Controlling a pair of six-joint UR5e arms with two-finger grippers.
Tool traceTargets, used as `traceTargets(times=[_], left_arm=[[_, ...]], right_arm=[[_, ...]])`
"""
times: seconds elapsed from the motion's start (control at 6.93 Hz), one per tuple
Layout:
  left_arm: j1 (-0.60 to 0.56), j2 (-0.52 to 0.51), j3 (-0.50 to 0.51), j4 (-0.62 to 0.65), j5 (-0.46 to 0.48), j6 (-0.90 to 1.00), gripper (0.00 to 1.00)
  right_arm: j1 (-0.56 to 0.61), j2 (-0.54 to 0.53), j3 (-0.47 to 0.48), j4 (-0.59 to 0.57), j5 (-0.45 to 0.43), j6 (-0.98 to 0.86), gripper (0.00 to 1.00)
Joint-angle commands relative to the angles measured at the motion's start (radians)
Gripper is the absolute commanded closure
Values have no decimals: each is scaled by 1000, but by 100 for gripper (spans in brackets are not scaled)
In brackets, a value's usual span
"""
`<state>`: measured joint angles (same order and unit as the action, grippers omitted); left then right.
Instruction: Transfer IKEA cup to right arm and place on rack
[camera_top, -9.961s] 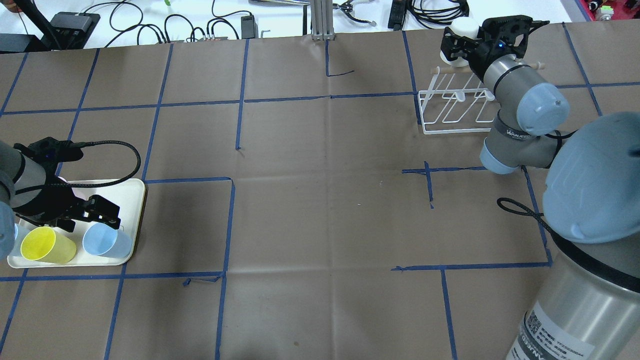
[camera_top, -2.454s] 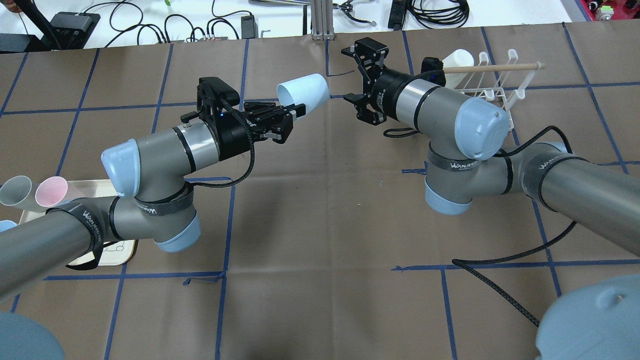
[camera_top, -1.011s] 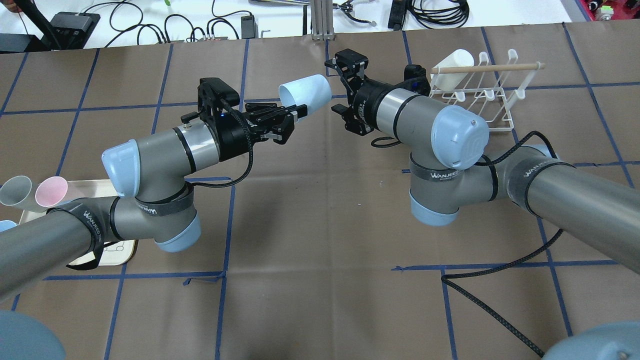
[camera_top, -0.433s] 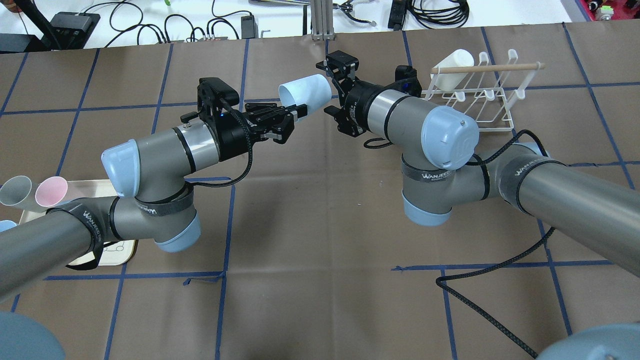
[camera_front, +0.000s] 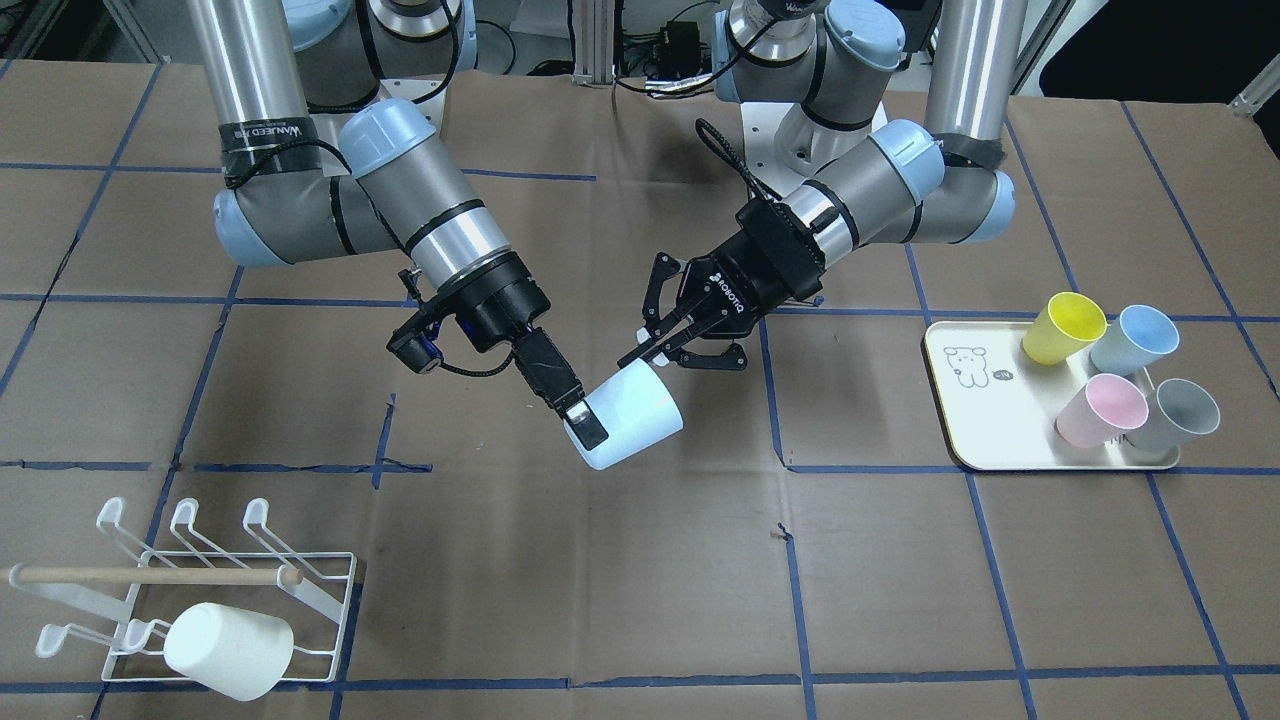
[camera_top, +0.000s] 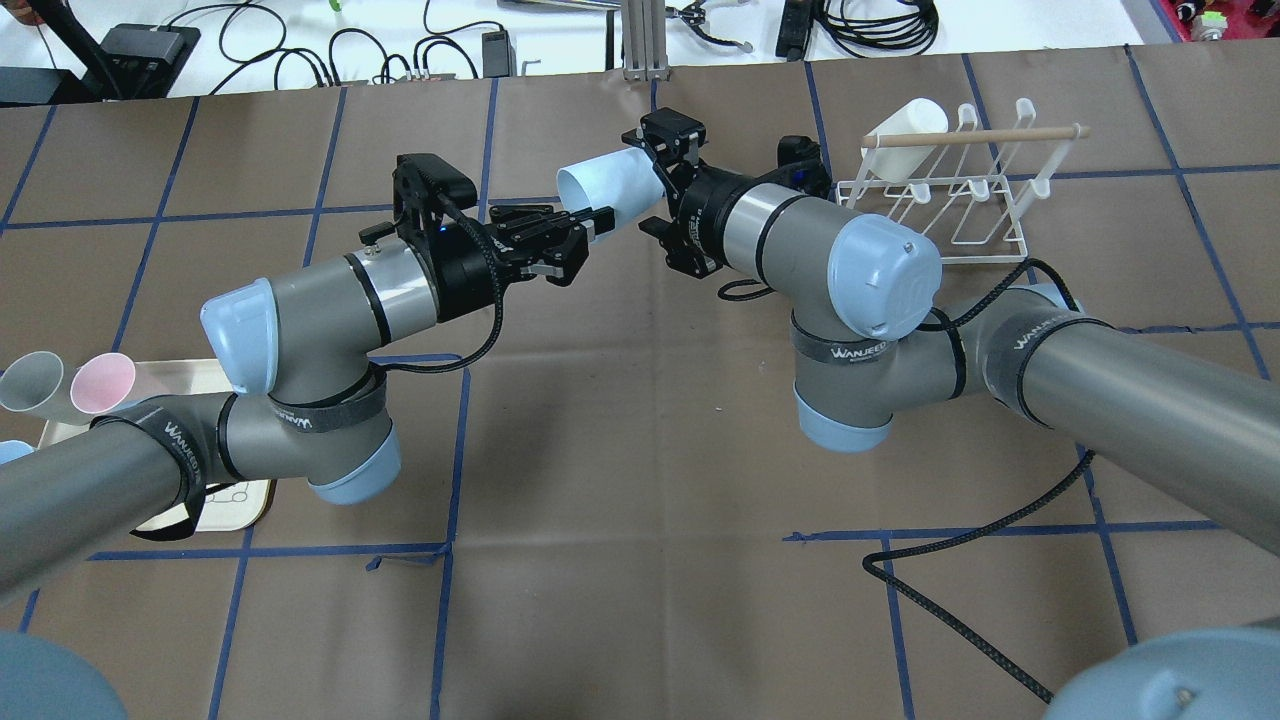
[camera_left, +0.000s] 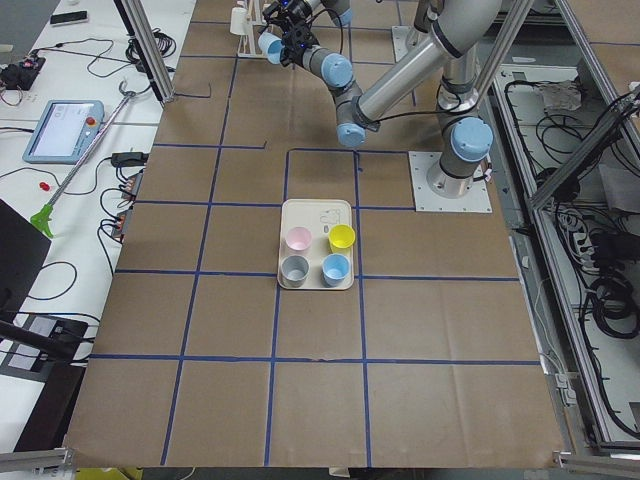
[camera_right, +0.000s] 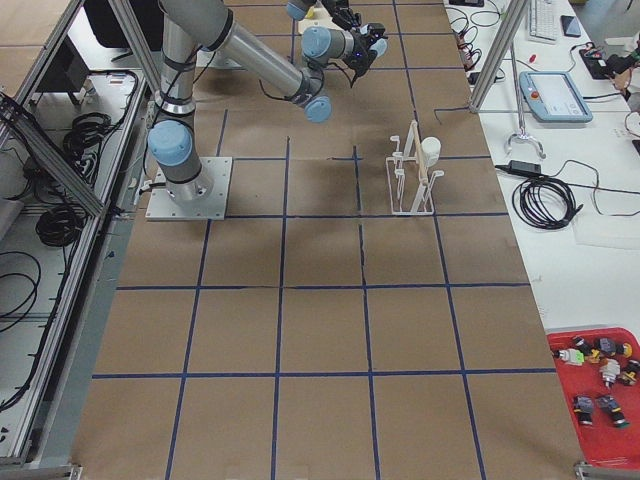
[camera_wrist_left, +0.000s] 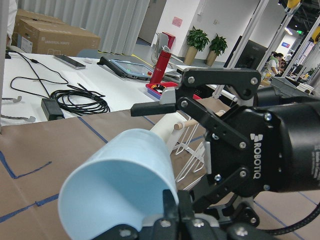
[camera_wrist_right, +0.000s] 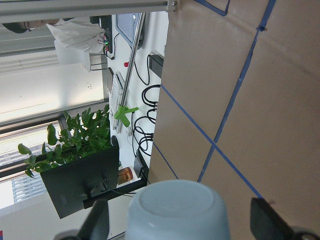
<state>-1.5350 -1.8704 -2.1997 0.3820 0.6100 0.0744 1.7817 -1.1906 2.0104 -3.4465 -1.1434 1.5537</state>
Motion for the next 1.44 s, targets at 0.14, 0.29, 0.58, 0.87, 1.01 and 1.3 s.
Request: traceTargets(times=[0.14, 0.29, 0.58, 0.87, 1.01, 1.3], left_arm=[[-1, 4, 0, 0, 0, -7, 100], [-1, 5, 0, 0, 0, -13, 100], [-1, 7, 0, 0, 0, -18, 100], [-1, 7, 0, 0, 2, -19, 100], [-1, 8, 0, 0, 1, -19, 100], [-1, 7, 2, 0, 2, -19, 100]], right_arm=[[25, 3, -28, 24, -10, 3, 2], [27, 3, -30, 33, -10, 3, 2], [27, 6, -28, 33, -9, 2, 2], [27, 6, -30, 35, -7, 3, 13], [27, 8, -30, 35, -6, 5, 21], [25, 6, -32, 32, 4, 5, 42]])
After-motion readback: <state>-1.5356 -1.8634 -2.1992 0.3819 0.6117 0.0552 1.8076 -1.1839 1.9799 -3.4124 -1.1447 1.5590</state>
